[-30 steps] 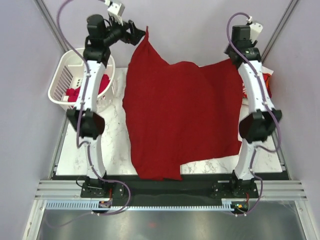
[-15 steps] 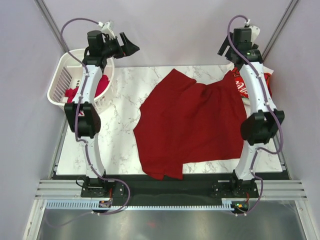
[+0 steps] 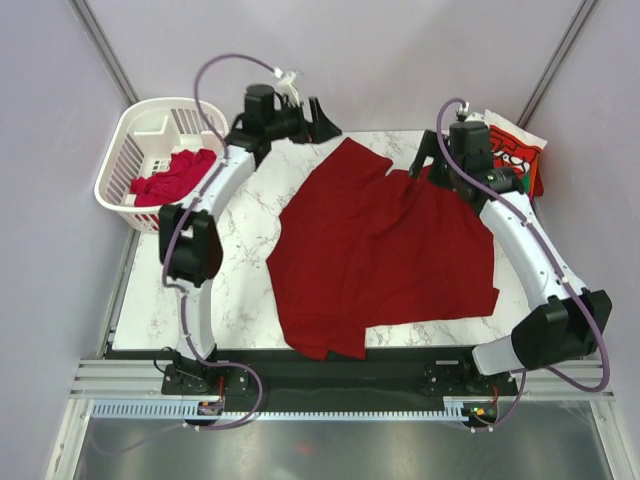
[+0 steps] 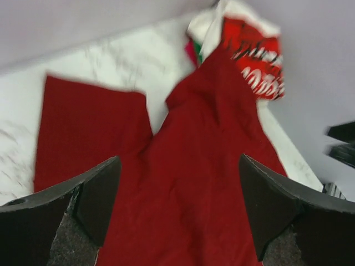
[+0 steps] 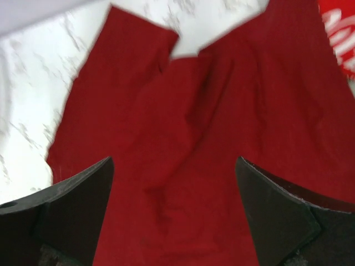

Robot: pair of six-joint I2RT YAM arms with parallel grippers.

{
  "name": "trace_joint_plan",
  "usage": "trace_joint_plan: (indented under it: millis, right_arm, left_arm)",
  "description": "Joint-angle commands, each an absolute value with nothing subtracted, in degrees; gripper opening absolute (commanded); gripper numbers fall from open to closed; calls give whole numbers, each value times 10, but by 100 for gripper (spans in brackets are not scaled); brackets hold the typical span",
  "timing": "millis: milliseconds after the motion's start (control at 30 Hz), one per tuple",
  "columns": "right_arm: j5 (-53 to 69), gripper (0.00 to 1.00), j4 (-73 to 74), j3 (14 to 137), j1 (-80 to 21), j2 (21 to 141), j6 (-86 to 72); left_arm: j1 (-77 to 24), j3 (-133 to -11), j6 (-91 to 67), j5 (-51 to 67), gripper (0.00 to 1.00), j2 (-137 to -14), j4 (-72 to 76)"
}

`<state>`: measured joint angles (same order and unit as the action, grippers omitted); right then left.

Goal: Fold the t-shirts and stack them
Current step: Flatten the tshirt out

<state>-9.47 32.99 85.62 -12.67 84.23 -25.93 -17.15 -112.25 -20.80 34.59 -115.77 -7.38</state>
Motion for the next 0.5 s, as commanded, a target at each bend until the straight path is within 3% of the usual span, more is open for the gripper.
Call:
trace_joint_plan:
  millis: [0, 233, 467]
  right_arm:
    - [-69, 98, 318, 799, -124, 761, -258]
    - [-50, 98, 343, 744, -123, 673, -248]
    - [-53, 98, 353, 721, -125, 663, -240]
  left_arm:
    - [-191, -1113, -248, 344, 93, -1247, -106]
    - [-204, -1136, -267, 346, 93, -1350, -107]
    - [-204, -1163, -265, 331, 93, -1414, -127]
